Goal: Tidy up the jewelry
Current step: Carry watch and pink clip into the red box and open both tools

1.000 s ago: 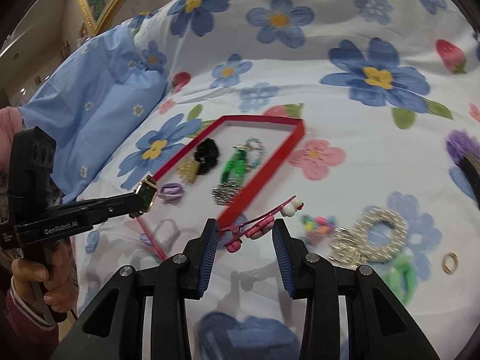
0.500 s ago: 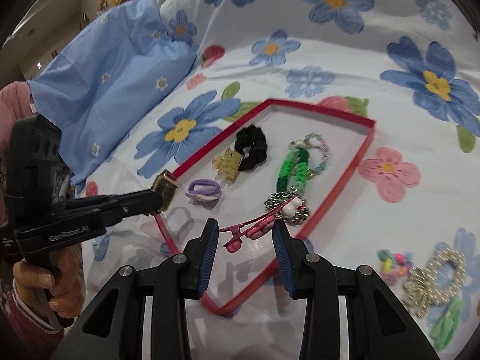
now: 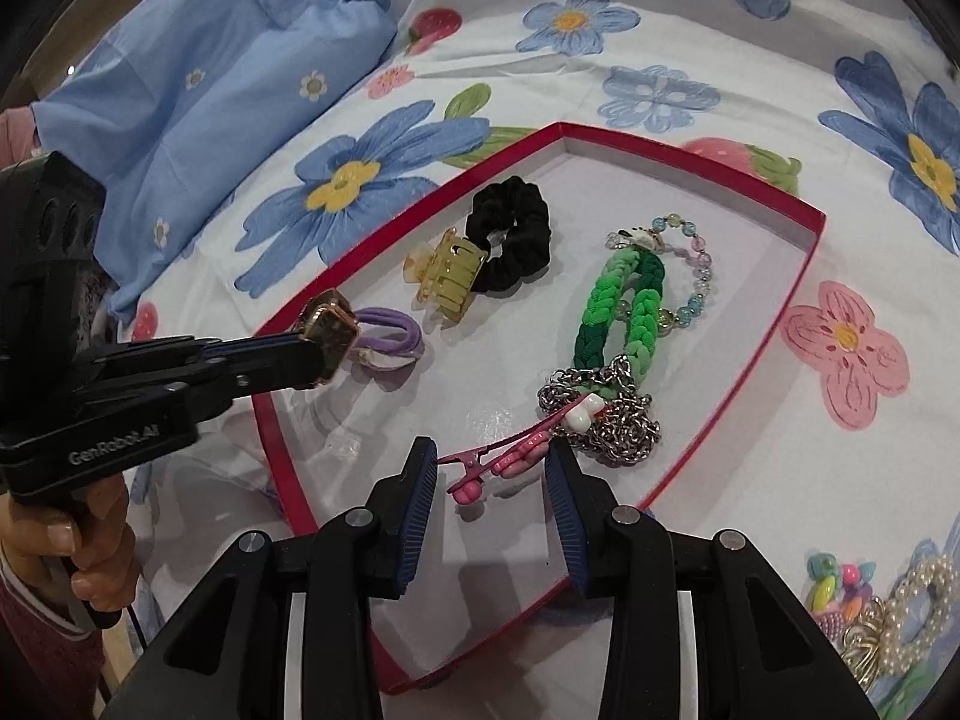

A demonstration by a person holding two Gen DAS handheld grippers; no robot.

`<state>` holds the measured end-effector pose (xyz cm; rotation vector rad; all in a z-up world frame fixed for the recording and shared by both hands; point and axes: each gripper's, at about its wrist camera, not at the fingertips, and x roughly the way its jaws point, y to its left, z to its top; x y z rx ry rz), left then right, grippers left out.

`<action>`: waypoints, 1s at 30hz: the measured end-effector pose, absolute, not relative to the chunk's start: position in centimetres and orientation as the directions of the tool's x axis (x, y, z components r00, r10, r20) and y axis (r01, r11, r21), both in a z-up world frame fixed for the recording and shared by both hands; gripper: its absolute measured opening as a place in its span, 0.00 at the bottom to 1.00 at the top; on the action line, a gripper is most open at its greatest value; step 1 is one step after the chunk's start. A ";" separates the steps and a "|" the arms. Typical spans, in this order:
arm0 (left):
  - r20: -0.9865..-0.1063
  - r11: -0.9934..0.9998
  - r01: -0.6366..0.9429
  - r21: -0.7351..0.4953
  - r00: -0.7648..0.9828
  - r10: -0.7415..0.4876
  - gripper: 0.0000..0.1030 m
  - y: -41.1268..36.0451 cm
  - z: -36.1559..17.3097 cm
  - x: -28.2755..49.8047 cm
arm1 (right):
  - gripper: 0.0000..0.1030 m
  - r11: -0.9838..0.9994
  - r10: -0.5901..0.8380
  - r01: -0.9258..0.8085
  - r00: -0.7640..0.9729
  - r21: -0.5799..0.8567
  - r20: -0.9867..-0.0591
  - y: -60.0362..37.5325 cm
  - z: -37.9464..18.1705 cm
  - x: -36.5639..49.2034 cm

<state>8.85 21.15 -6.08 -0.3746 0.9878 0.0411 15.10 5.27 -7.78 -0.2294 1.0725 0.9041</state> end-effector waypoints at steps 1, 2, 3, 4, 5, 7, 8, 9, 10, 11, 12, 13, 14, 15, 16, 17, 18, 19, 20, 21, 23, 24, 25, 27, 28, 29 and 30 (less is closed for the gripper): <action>-0.827 0.937 -0.203 -0.285 0.547 -0.133 0.06 21.1 -6.3 9.0 | 0.38 0.632 0.520 -0.737 0.172 0.241 -0.836 5.3 -7.8 15.1; -0.829 0.938 -0.201 -0.281 0.543 -0.132 0.06 21.0 -6.5 9.1 | 0.38 0.631 0.516 -0.739 0.172 0.236 -0.839 5.4 -7.8 15.1; -0.832 0.940 -0.200 -0.277 0.540 -0.130 0.07 21.0 -6.6 9.2 | 0.38 0.628 0.512 -0.743 0.169 0.233 -0.842 5.5 -7.8 15.2; -0.834 0.942 -0.199 -0.271 0.536 -0.127 0.07 20.9 -6.7 9.3 | 0.38 0.625 0.510 -0.746 0.166 0.231 -0.844 5.5 -7.9 15.2; -0.836 0.943 -0.198 -0.267 0.534 -0.124 0.07 20.8 -6.7 9.4 | 0.38 0.621 0.507 -0.750 0.163 0.227 -0.846 5.5 -7.9 15.2; -0.839 0.946 -0.198 -0.258 0.531 -0.118 0.07 20.7 -6.8 9.5 | 0.38 0.616 0.501 -0.756 0.162 0.219 -0.850 5.6 -7.9 15.2; -0.840 0.946 -0.199 -0.257 0.529 -0.117 0.07 20.7 -6.8 9.5 | 0.38 0.615 0.499 -0.758 0.162 0.216 -0.851 5.7 -7.9 15.3; -0.841 0.946 -0.200 -0.256 0.528 -0.116 0.07 20.7 -6.9 9.5 | 0.38 0.614 0.497 -0.760 0.162 0.213 -0.853 5.7 -7.9 15.2; -0.842 0.945 -0.202 -0.257 0.527 -0.116 0.07 20.7 -6.9 9.5 | 0.38 0.612 0.493 -0.763 0.164 0.207 -0.855 5.7 -7.9 15.2; -0.842 0.945 -0.204 -0.257 0.527 -0.115 0.07 20.8 -6.9 9.5 | 0.38 0.611 0.490 -0.766 0.165 0.202 -0.856 5.8 -7.9 15.2; -0.842 0.945 -0.204 -0.257 0.527 -0.116 0.07 20.8 -6.9 9.5 | 0.38 0.610 0.490 -0.766 0.165 0.202 -0.856 5.8 -7.9 15.2; -0.841 0.944 -0.205 -0.258 0.528 -0.115 0.07 20.8 -6.8 9.4 | 0.38 0.611 0.490 -0.766 0.164 0.202 -0.856 5.8 -7.9 15.2; -0.840 0.944 -0.205 -0.259 0.529 -0.116 0.07 20.8 -6.8 9.5 | 0.38 0.610 0.490 -0.766 0.164 0.203 -0.856 5.8 -7.9 15.2; -0.840 0.943 -0.206 -0.261 0.530 -0.117 0.07 20.9 -6.8 9.4 | 0.38 0.610 0.489 -0.766 0.165 0.201 -0.857 5.8 -7.9 15.2; -0.840 0.942 -0.206 -0.263 0.530 -0.119 0.07 20.9 -6.8 9.4 | 0.38 0.610 0.489 -0.766 0.165 0.201 -0.857 5.8 -7.9 15.2; -0.839 0.943 -0.207 -0.263 0.531 -0.118 0.07 20.9 -6.7 9.4 | 0.38 0.610 0.490 -0.766 0.164 0.202 -0.856 5.8 -7.9 15.2; -0.839 0.943 -0.209 -0.260 0.531 -0.114 0.08 20.9 -6.7 9.4 | 0.39 0.608 0.492 -0.767 0.162 0.204 -0.855 5.8 -7.9 15.2; -0.839 0.943 -0.210 -0.259 0.532 -0.112 0.08 20.9 -6.7 9.3 | 0.40 0.607 0.493 -0.768 0.160 0.206 -0.855 5.8 -7.9 15.2; -0.839 0.943 -0.211 -0.259 0.533 -0.111 0.08 20.8 -6.6 9.2 | 0.40 0.605 0.492 -0.770 0.160 0.204 -0.856 5.8 -7.9 15.2; -0.838 0.942 -0.213 -0.260 0.534 -0.111 0.08 20.9 -6.5 9.2 | 0.40 0.604 0.491 -0.771 0.160 0.202 -0.856 5.8 -7.9 15.2; -0.836 0.940 -0.215 -0.265 0.537 -0.113 0.08 20.9 -6.4 9.1 | 0.40 0.605 0.491 -0.770 0.161 0.203 -0.856 5.8 -7.9 15.1; -0.835 0.939 -0.217 -0.267 0.539 -0.113 0.10 20.9 -6.3 9.1 | 0.40 0.605 0.492 -0.770 0.161 0.203 -0.856 5.8 -7.9 15.1; -0.833 0.938 -0.218 -0.270 0.542 -0.113 0.13 20.9 -6.1 9.1 | 0.40 0.606 0.491 -0.770 0.162 0.202 -0.856 5.8 -7.9 15.1; -0.827 0.937 -0.221 -0.272 0.552 -0.111 0.18 21.0 -5.8 8.8 | 0.40 0.607 0.492 -0.769 0.164 0.202 -0.855 5.7 -7.8 15.0; -0.825 0.937 -0.220 -0.272 0.554 -0.109 0.18 21.0 -5.6 8.8 | 0.40 0.607 0.494 -0.768 0.164 0.204 -0.854 5.6 -7.8 15.0; -0.824 0.937 -0.220 -0.270 0.556 -0.107 0.18 21.0 -5.5 8.7 | 0.40 0.609 0.497 -0.765 0.165 0.207 -0.852 5.5 -7.7 15.0; -0.824 0.937 -0.219 -0.270 0.557 -0.107 0.18 21.0 -5.4 8.6 | 0.40 0.610 0.500 -0.764 0.166 0.210 -0.850 5.3 -7.6 15.0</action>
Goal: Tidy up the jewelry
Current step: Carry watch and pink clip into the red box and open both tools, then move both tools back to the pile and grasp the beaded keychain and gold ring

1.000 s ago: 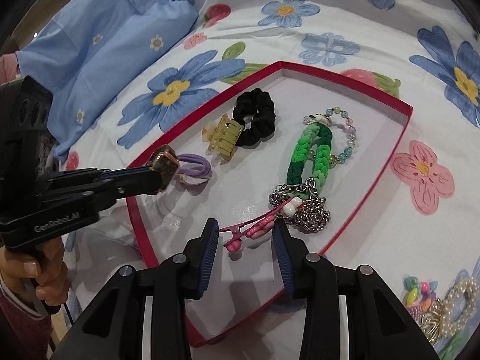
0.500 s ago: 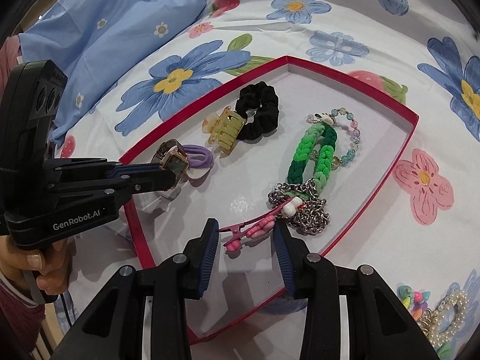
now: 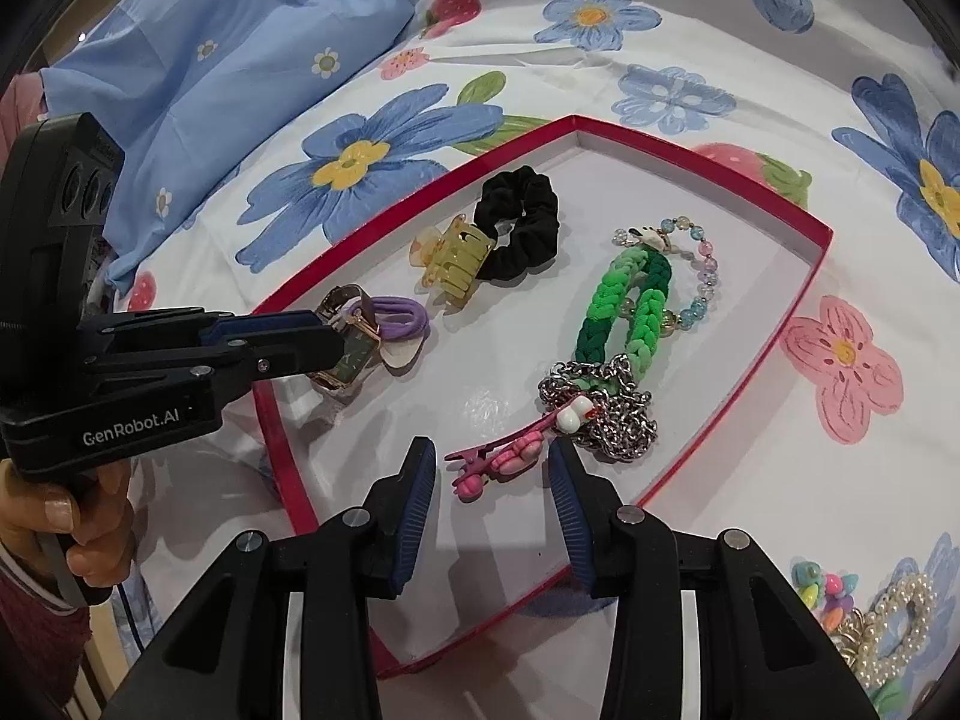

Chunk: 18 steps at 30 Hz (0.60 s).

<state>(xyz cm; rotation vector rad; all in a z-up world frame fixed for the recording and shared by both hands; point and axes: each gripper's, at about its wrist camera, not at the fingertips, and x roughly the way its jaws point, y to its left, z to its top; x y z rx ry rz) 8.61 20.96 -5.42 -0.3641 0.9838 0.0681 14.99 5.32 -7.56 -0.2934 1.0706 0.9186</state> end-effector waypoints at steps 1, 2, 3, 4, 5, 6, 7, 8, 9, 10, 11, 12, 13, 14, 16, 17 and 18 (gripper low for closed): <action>-0.823 0.938 -0.219 -0.270 0.558 -0.106 0.18 20.9 -5.3 8.5 | 0.40 0.612 0.505 -0.761 0.167 0.215 -0.847 5.1 -7.4 14.9; -0.823 0.938 -0.220 -0.269 0.558 -0.105 0.18 20.9 -5.3 8.4 | 0.40 0.614 0.510 -0.758 0.170 0.219 -0.843 4.8 -7.2 14.8; -0.822 0.937 -0.221 -0.270 0.560 -0.105 0.19 20.8 -5.2 8.3 | 0.41 0.615 0.513 -0.757 0.172 0.221 -0.841 4.6 -7.0 14.8; -0.820 0.937 -0.221 -0.271 0.562 -0.104 0.19 20.7 -5.0 8.1 | 0.44 0.617 0.520 -0.754 0.175 0.225 -0.836 4.3 -6.7 14.6; -0.818 0.936 -0.222 -0.271 0.567 -0.102 0.21 20.6 -4.9 7.9 | 0.44 0.620 0.528 -0.750 0.180 0.232 -0.830 3.8 -6.5 14.4; -0.815 0.936 -0.222 -0.272 0.571 -0.102 0.23 20.5 -4.7 7.8 | 0.45 0.622 0.536 -0.746 0.184 0.238 -0.824 3.5 -6.2 14.2; -0.813 0.936 -0.223 -0.274 0.574 -0.101 0.24 20.4 -4.5 7.6 | 0.45 0.627 0.547 -0.739 0.192 0.247 -0.815 2.8 -5.9 14.0; -0.809 0.934 -0.224 -0.277 0.579 -0.101 0.24 20.3 -4.3 7.4 | 0.45 0.630 0.554 -0.735 0.197 0.252 -0.809 2.5 -5.7 13.9; -0.805 0.933 -0.224 -0.281 0.584 -0.103 0.25 20.1 -4.1 7.2 | 0.46 0.635 0.563 -0.727 0.205 0.260 -0.800 1.9 -5.4 13.6; -0.802 0.933 -0.221 -0.285 0.588 -0.106 0.25 20.0 -3.9 7.0 | 0.47 0.643 0.566 -0.719 0.217 0.262 -0.795 1.4 -5.2 13.5; -0.799 0.933 -0.219 -0.287 0.591 -0.107 0.26 19.8 -3.8 7.0 | 0.47 0.652 0.571 -0.710 0.230 0.265 -0.788 0.8 -4.9 13.3; -0.797 0.933 -0.217 -0.288 0.594 -0.108 0.29 19.6 -3.6 6.9 | 0.47 0.657 0.576 -0.704 0.235 0.271 -0.783 0.4 -4.8 13.3; -0.795 0.933 -0.213 -0.291 0.596 -0.111 0.31 19.3 -3.5 6.7 | 0.47 0.662 0.583 -0.694 0.240 0.283 -0.777 -0.2 -4.6 13.2; -0.793 0.932 -0.209 -0.296 0.598 -0.118 0.33 19.1 -3.4 6.7 | 0.47 0.668 0.587 -0.685 0.244 0.291 -0.772 -0.7 -4.5 13.1; -0.787 0.930 -0.197 -0.310 0.602 -0.135 0.33 18.5 -3.1 6.6 | 0.47 0.680 0.593 -0.669 0.261 0.300 -0.762 -1.9 -4.2 12.9; -0.785 0.930 -0.191 -0.313 0.603 -0.140 0.33 18.1 -2.9 6.5 | 0.47 0.684 0.595 -0.663 0.267 0.304 -0.758 -2.4 -4.0 12.8; -0.784 0.931 -0.185 -0.314 0.604 -0.144 0.33 17.8 -2.8 6.4 | 0.47 0.692 0.597 -0.652 0.278 0.309 -0.752 -3.1 -3.9 12.7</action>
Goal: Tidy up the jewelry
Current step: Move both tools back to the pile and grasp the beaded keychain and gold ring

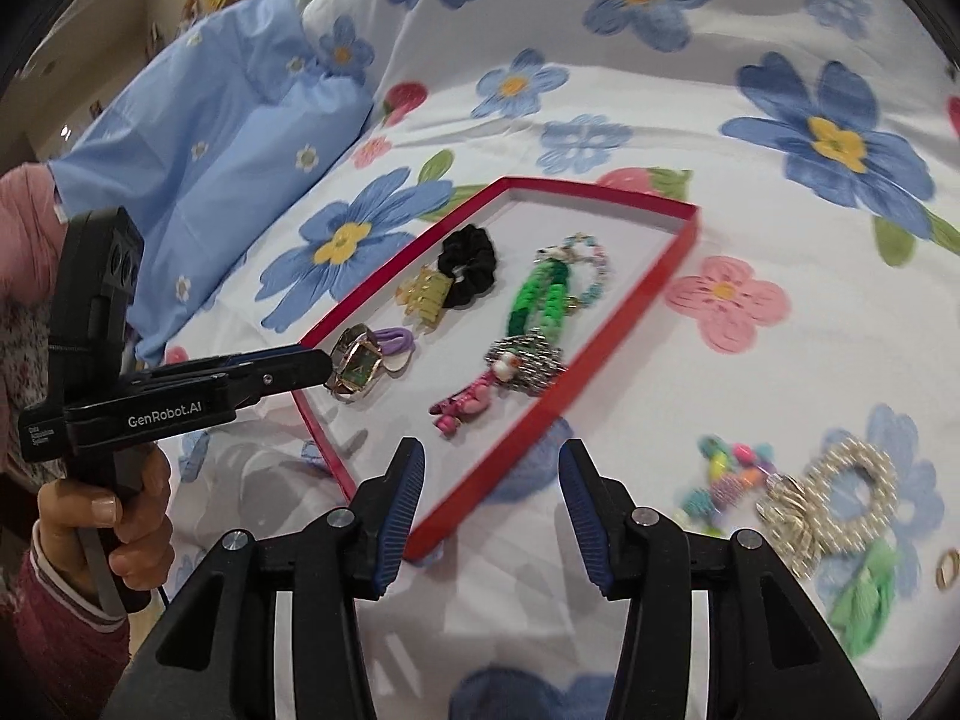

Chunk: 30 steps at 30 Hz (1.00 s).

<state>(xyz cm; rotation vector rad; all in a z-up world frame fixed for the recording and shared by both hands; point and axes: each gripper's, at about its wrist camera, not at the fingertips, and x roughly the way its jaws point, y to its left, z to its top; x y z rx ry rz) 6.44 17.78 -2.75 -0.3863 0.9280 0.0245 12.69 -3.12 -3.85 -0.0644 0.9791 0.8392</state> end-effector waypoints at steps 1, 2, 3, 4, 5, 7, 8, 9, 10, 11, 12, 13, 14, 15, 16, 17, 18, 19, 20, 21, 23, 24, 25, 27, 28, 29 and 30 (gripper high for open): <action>-0.781 0.933 -0.176 -0.315 0.606 -0.149 0.33 17.3 -2.6 6.4 | 0.47 0.697 0.599 -0.645 0.284 0.313 -0.749 -3.7 -3.7 12.6; -0.780 0.934 -0.170 -0.316 0.607 -0.153 0.35 16.9 -2.4 6.3 | 0.47 0.702 0.601 -0.638 0.291 0.317 -0.744 -4.3 -3.5 12.6; -0.779 0.935 -0.161 -0.315 0.607 -0.158 0.39 16.4 -2.2 6.3 | 0.48 0.708 0.602 -0.630 0.300 0.320 -0.740 -5.0 -3.4 12.5; -0.778 0.937 -0.154 -0.314 0.608 -0.161 0.40 16.0 -2.1 6.3 | 0.50 0.716 0.602 -0.619 0.312 0.324 -0.735 -5.8 -3.2 12.4; -0.777 0.939 -0.145 -0.313 0.608 -0.165 0.40 15.4 -2.0 6.2 | 0.50 0.723 0.601 -0.609 0.321 0.327 -0.731 -6.5 -3.1 12.4; -0.775 0.941 -0.124 -0.315 0.606 -0.180 0.40 14.4 -1.8 6.3 | 0.50 0.741 0.596 -0.584 0.344 0.332 -0.725 -8.2 -2.9 12.2; -0.774 0.942 -0.116 -0.316 0.605 -0.185 0.40 14.0 -1.7 6.3 | 0.50 0.751 0.592 -0.569 0.356 0.335 -0.723 -9.1 -2.8 12.2; -0.774 0.943 -0.106 -0.317 0.604 -0.192 0.40 13.5 -1.7 6.3 | 0.50 0.760 0.588 -0.555 0.366 0.338 -0.721 -10.1 -2.8 12.1; -0.773 0.944 -0.095 -0.317 0.602 -0.200 0.40 12.9 -1.6 6.4 | 0.50 0.768 0.583 -0.545 0.374 0.338 -0.722 -10.8 -2.8 12.1; -0.774 0.945 -0.086 -0.316 0.599 -0.205 0.40 12.5 -1.6 6.4 | 0.50 0.777 0.576 -0.532 0.383 0.337 -0.722 -11.6 -2.9 12.0; -0.774 0.946 -0.076 -0.314 0.597 -0.209 0.40 12.0 -1.5 6.5 | 0.50 0.785 0.569 -0.519 0.392 0.338 -0.723 -12.4 -2.9 11.9; -0.775 0.947 -0.066 -0.313 0.595 -0.215 0.40 11.5 -1.4 6.6 | 0.50 0.795 0.561 -0.504 0.401 0.337 -0.724 -13.3 -2.9 11.9; -0.775 0.948 -0.056 -0.313 0.593 -0.221 0.40 10.9 -1.4 6.6 | 0.50 0.806 0.552 -0.487 0.411 0.337 -0.726 -14.2 -3.0 11.8; -0.775 0.948 -0.046 -0.314 0.590 -0.227 0.40 10.5 -1.3 6.7 | 0.50 0.814 0.545 -0.473 0.420 0.337 -0.726 -15.1 -3.0 11.8; -0.775 0.949 -0.034 -0.312 0.587 -0.234 0.40 9.9 -1.3 6.8 | 0.50 0.819 0.540 -0.462 0.426 0.339 -0.726 -15.7 -3.1 11.7; -0.776 0.950 -0.026 -0.310 0.584 -0.237 0.40 9.4 -1.3 6.9 | 0.50 0.825 0.535 -0.451 0.431 0.340 -0.727 -16.4 -3.2 11.6; -0.777 0.951 -0.017 -0.309 0.581 -0.242 0.40 8.9 -1.3 7.1 | 0.50 0.832 0.528 -0.438 0.438 0.339 -0.728 -17.1 -3.2 11.6; -0.778 0.951 -0.010 -0.309 0.578 -0.247 0.40 8.5 -1.3 7.2 | 0.50 0.839 0.521 -0.425 0.446 0.340 -0.728 -17.8 -3.3 11.6; -0.779 0.951 0.000 -0.309 0.573 -0.253 0.40 7.9 -1.3 7.3 | 0.51 0.843 0.517 -0.415 0.451 0.341 -0.728 -18.3 -3.4 11.5; -0.781 0.952 0.010 -0.307 0.569 -0.257 0.40 7.4 -1.3 7.5 | 0.51 0.849 0.510 -0.402 0.457 0.343 -0.729 -19.0 -3.5 11.5; -0.785 0.953 0.027 -0.301 0.561 -0.264 0.40 6.4 -1.3 7.8 | 0.51 0.857 0.501 -0.384 0.467 0.343 -0.729 -19.9 -3.6 11.6; -0.786 0.953 0.036 -0.299 0.556 -0.268 0.40 5.8 -1.4 8.0 | 0.51 0.860 0.498 -0.376 0.471 0.346 -0.728 -20.4 -3.7 11.5; -0.788 0.954 0.044 -0.298 0.552 -0.272 0.40 5.4 -1.4 8.1 | 0.51 0.863 0.495 -0.368 0.474 0.347 -0.728 -20.9 -3.8 11.5; -0.791 0.954 0.059 -0.295 0.545 -0.278 0.40 4.5 -1.5 8.5 | 0.51 0.870 0.486 -0.351 0.483 0.347 -0.728 -21.8 -4.0 11.6; -0.793 0.954 0.065 -0.294 0.541 -0.281 0.40 4.1 -1.6 8.6 | 0.51 0.871 0.484 -0.346 0.485 0.349 -0.728 -22.1 -4.0 11.6; -0.794 0.954 0.070 -0.293 0.537 -0.283 0.40 3.7 -1.7 8.7 | 0.51 0.873 0.482 -0.341 0.487 0.350 -0.728 -22.4 -4.1 11.6; -0.796 0.953 0.076 -0.292 0.534 -0.286 0.40 3.3 -1.7 8.8 | 0.51 0.876 0.477 -0.334 0.492 0.349 -0.728 -22.8 -4.1 11.7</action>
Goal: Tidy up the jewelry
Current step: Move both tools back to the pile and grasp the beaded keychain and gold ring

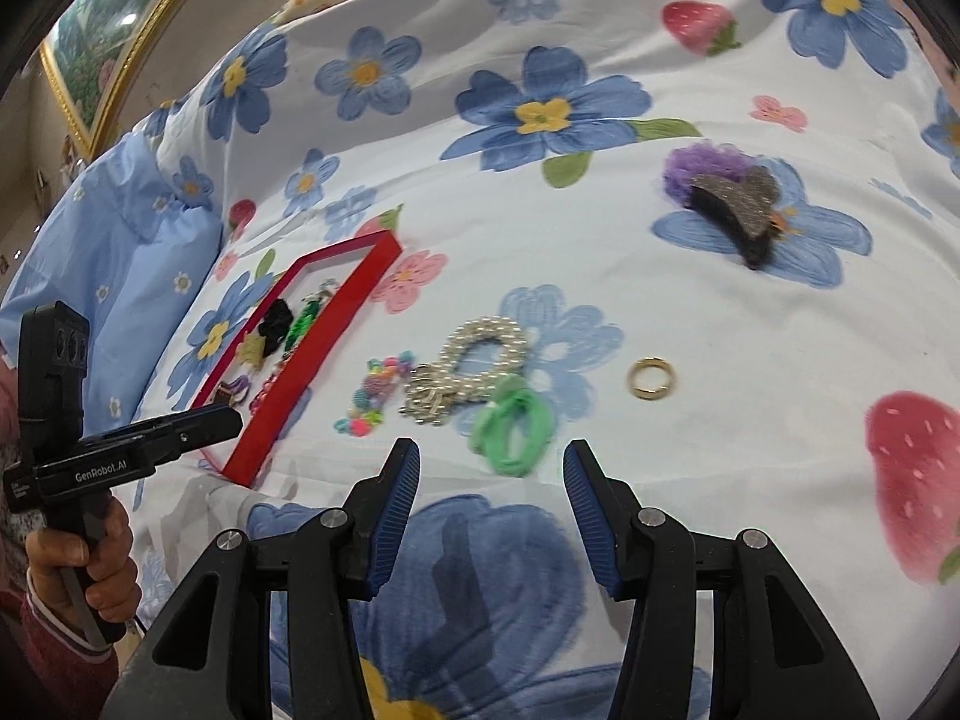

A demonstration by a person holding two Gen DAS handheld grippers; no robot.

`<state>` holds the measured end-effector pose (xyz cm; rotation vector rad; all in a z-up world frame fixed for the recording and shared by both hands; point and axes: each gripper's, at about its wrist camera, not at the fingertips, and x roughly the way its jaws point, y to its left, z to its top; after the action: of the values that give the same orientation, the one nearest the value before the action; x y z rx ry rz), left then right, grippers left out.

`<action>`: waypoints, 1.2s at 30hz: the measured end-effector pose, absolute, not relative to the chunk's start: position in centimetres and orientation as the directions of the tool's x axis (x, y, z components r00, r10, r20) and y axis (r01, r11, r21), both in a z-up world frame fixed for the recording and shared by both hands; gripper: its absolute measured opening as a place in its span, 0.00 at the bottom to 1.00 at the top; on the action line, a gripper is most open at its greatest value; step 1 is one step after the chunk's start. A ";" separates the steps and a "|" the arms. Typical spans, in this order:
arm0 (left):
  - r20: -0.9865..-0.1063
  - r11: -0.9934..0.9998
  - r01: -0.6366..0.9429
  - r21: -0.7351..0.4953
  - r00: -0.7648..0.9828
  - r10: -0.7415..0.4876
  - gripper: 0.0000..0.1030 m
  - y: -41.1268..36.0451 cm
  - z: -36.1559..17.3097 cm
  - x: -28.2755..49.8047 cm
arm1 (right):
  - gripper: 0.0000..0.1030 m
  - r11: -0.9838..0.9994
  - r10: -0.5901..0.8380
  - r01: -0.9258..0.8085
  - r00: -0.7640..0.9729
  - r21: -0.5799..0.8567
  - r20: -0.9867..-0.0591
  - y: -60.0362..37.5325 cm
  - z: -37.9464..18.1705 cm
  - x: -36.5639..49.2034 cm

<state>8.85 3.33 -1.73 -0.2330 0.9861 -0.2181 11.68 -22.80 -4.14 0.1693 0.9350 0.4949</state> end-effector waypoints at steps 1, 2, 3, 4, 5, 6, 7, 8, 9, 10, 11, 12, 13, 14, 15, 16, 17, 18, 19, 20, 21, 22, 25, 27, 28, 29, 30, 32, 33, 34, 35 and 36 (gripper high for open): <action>-0.797 0.954 0.081 -0.288 0.531 -0.286 0.40 2.9 -1.8 9.0 | 0.51 0.878 0.475 -0.329 0.494 0.348 -0.728 -23.1 -4.2 11.7; -0.799 0.955 0.084 -0.286 0.529 -0.286 0.41 2.7 -1.9 9.1 | 0.51 0.880 0.472 -0.323 0.497 0.349 -0.729 -23.5 -4.3 11.8; -0.800 0.955 0.086 -0.285 0.527 -0.286 0.42 2.5 -1.9 9.3 | 0.51 0.881 0.469 -0.318 0.499 0.350 -0.728 -23.7 -4.3 11.9; -0.801 0.955 0.088 -0.284 0.525 -0.287 0.42 2.3 -2.0 9.5 | 0.51 0.883 0.467 -0.314 0.502 0.350 -0.728 -24.0 -4.4 11.9; -0.803 0.954 0.089 -0.285 0.522 -0.288 0.42 2.0 -2.1 9.8 | 0.51 0.885 0.463 -0.308 0.506 0.348 -0.728 -24.2 -4.5 12.0; -0.804 0.954 0.092 -0.284 0.519 -0.290 0.42 1.8 -2.3 10.0 | 0.51 0.888 0.457 -0.304 0.510 0.344 -0.729 -24.5 -4.6 12.1; -0.806 0.954 0.095 -0.283 0.515 -0.291 0.42 1.6 -2.4 10.2 | 0.51 0.892 0.451 -0.300 0.513 0.339 -0.730 -24.6 -4.7 12.2; -0.807 0.954 0.098 -0.282 0.514 -0.291 0.42 1.5 -2.5 10.4 | 0.51 0.895 0.443 -0.295 0.518 0.333 -0.732 -24.8 -4.8 12.4; -0.808 0.954 0.103 -0.281 0.512 -0.293 0.42 1.2 -2.7 10.7 | 0.50 0.899 0.436 -0.292 0.521 0.327 -0.733 -24.9 -4.9 12.6; -0.808 0.954 0.107 -0.279 0.511 -0.293 0.42 1.0 -2.8 11.0 | 0.50 0.903 0.426 -0.289 0.527 0.317 -0.735 -24.9 -4.9 12.7; -0.810 0.955 0.111 -0.274 0.510 -0.291 0.42 0.8 -2.9 11.3 | 0.50 0.916 0.398 -0.280 0.542 0.287 -0.741 -24.9 -5.0 12.9; -0.810 0.957 0.115 -0.268 0.510 -0.288 0.42 0.6 -3.0 11.7 | 0.49 0.929 0.364 -0.268 0.554 0.254 -0.749 -24.8 -5.1 13.2; -0.811 0.957 0.119 -0.264 0.509 -0.287 0.42 0.3 -3.2 12.1 | 0.49 0.935 0.349 -0.263 0.557 0.238 -0.754 -24.8 -5.3 13.6; -0.813 0.957 0.122 -0.262 0.507 -0.287 0.42 0.1 -3.4 12.6 | 0.49 0.936 0.347 -0.264 0.557 0.235 -0.755 -24.9 -5.4 13.9; -0.815 0.957 0.124 -0.261 0.504 -0.287 0.42 -0.1 -3.6 13.0 | 0.49 0.937 0.341 -0.263 0.559 0.228 -0.756 -24.9 -5.5 14.2; -0.818 0.959 0.125 -0.256 0.500 -0.284 0.42 -0.4 -4.0 13.5 | 0.47 0.943 0.323 -0.261 0.565 0.207 -0.759 -24.8 -5.7 14.7; -0.821 0.960 0.125 -0.252 0.497 -0.281 0.42 -0.5 -4.2 13.9 | 0.46 0.946 0.311 -0.263 0.568 0.191 -0.762 -24.7 -5.9 15.1; -0.826 0.961 0.124 -0.249 0.490 -0.277 0.42 -0.7 -4.6 14.4 | 0.45 0.948 0.304 -0.262 0.568 0.182 -0.765 -24.6 -6.0 15.3; -0.830 0.961 0.124 -0.248 0.484 -0.277 0.42 -0.8 -5.0 14.7 | 0.45 0.950 0.297 -0.260 0.566 0.175 -0.769 -24.6 -6.2 15.8; -0.833 0.961 0.122 -0.247 0.480 -0.275 0.42 -0.8 -5.2 15.0 | 0.45 0.951 0.290 -0.259 0.564 0.168 -0.774 -24.5 -6.5 16.2; -0.836 0.962 0.121 -0.247 0.476 -0.274 0.42 -0.9 -5.5 15.2 | 0.44 0.953 0.282 -0.257 0.562 0.160 -0.777 -24.5 -6.7 16.5; -0.839 0.961 0.122 -0.247 0.469 -0.275 0.42 -1.0 -5.9 15.5 | 0.44 0.956 0.271 -0.254 0.560 0.149 -0.783 -24.4 -7.0 16.9; -0.843 0.961 0.125 -0.246 0.463 -0.276 0.39 -1.4 -6.7 15.8 | 0.38 0.958 0.265 -0.244 0.544 0.152 -0.796 -24.5 -7.8 17.6; -0.843 0.962 0.135 -0.239 0.462 -0.274 0.16 -1.6 -7.0 15.9 | 0.35 0.959 0.259 -0.242 0.545 0.146 -0.797 -24.3 -8.1 17.8; -0.845 0.961 0.141 -0.238 0.458 -0.276 0.15 -1.7 -7.2 15.9 | 0.31 0.960 0.256 -0.243 0.547 0.142 -0.797 -24.3 -8.1 17.8; -0.842 0.959 0.147 -0.243 0.459 -0.284 0.11 -1.7 -7.2 16.0 | 0.27 0.960 0.255 -0.245 0.548 0.139 -0.796 -24.3 -8.2 17.8; -0.839 0.957 0.153 -0.247 0.461 -0.290 0.11 -1.7 -7.1 16.0 | 0.23 0.960 0.255 -0.245 0.549 0.139 -0.796 -24.3 -8.2 17.8; -0.835 0.955 0.162 -0.248 0.464 -0.296 0.11 -1.8 -7.0 15.9 | 0.23 0.959 0.257 -0.245 0.550 0.140 -0.794 -24.3 -8.1 17.8; -0.833 0.954 0.166 -0.251 0.465 -0.301 0.11 -1.8 -6.9 15.8 | 0.23 0.959 0.256 -0.246 0.555 0.138 -0.792 -24.4 -8.0 17.7; -0.830 0.952 0.169 -0.256 0.467 -0.307 0.11 -1.8 -6.8 15.7 | 0.23 0.960 0.255 -0.245 0.559 0.137 -0.789 -24.3 -7.9 17.6; -0.826 0.949 0.171 -0.263 0.469 -0.313 0.11 -1.8 -6.6 15.6 | 0.23 0.960 0.257 -0.246 0.561 0.138 -0.787 -24.3 -7.8 17.6; -0.822 0.948 0.173 -0.268 0.471 -0.319 0.11 -1.7 -6.5 15.5 | 0.23 0.959 0.261 -0.246 0.562 0.143 -0.785 -24.3 -7.7 17.5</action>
<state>15.47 -1.72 -6.48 -0.1555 1.0381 -0.3024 17.52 -24.32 -7.71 0.0173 0.9271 0.2988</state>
